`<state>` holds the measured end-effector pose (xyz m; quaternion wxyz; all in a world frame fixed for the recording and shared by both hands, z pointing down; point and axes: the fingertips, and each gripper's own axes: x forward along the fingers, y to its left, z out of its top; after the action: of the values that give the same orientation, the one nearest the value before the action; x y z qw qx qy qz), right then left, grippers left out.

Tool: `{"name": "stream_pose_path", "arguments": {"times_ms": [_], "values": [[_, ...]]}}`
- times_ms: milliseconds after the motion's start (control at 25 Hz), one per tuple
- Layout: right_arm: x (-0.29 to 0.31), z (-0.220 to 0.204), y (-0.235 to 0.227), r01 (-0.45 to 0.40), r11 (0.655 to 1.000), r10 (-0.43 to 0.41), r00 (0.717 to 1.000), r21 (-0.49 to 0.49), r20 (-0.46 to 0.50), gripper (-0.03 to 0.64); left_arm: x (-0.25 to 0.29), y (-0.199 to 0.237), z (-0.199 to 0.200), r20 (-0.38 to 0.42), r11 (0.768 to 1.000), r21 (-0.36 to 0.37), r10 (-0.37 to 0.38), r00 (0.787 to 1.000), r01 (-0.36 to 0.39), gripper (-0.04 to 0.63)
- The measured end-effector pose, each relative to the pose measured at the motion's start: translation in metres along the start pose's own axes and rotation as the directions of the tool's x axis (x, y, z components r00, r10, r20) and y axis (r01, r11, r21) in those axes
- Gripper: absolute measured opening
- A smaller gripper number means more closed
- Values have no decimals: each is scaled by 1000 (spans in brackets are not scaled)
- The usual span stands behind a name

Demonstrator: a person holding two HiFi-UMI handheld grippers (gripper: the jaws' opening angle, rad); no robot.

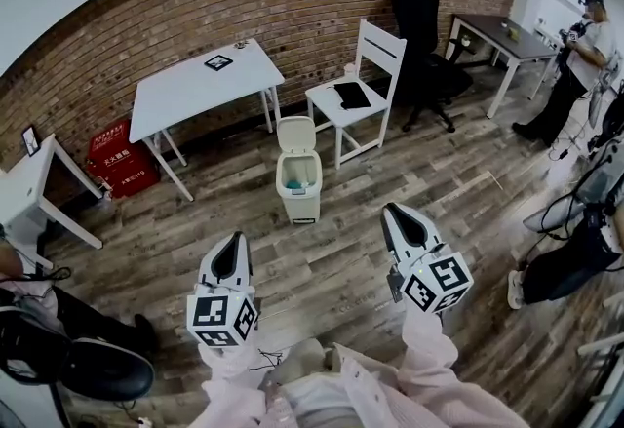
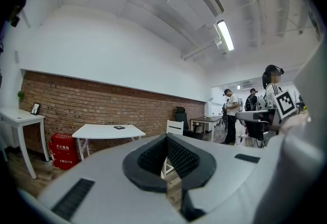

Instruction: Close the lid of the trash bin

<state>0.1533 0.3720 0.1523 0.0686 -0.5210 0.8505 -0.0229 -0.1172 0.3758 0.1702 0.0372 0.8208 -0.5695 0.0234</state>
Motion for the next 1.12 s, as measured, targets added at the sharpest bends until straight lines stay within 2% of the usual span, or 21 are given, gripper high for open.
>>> {"name": "stream_pose_path", "arguments": {"times_ms": [80,240,560,800,1120], "values": [[5,0,-1,-1,1000,1,1000,7,-1,17,2,2,0,-4,1000,-2,7,1000,-7,-8],[13,-6,-3,-4,1000,4,1000,25,-1,88,4,6,-4,-5,1000,-6,21,1000,-21,-8],[37,-20,-15,21,998,-21,1000,54,-10,157,24,24,-17,-29,999,-24,37,999,-37,-8],[78,-30,-25,29,998,-27,999,59,-30,161,56,49,-22,-47,998,-41,39,998,-41,-8],[155,-47,-44,27,996,-20,997,88,-80,161,127,87,-26,-85,997,-63,26,996,-32,-8]]}}
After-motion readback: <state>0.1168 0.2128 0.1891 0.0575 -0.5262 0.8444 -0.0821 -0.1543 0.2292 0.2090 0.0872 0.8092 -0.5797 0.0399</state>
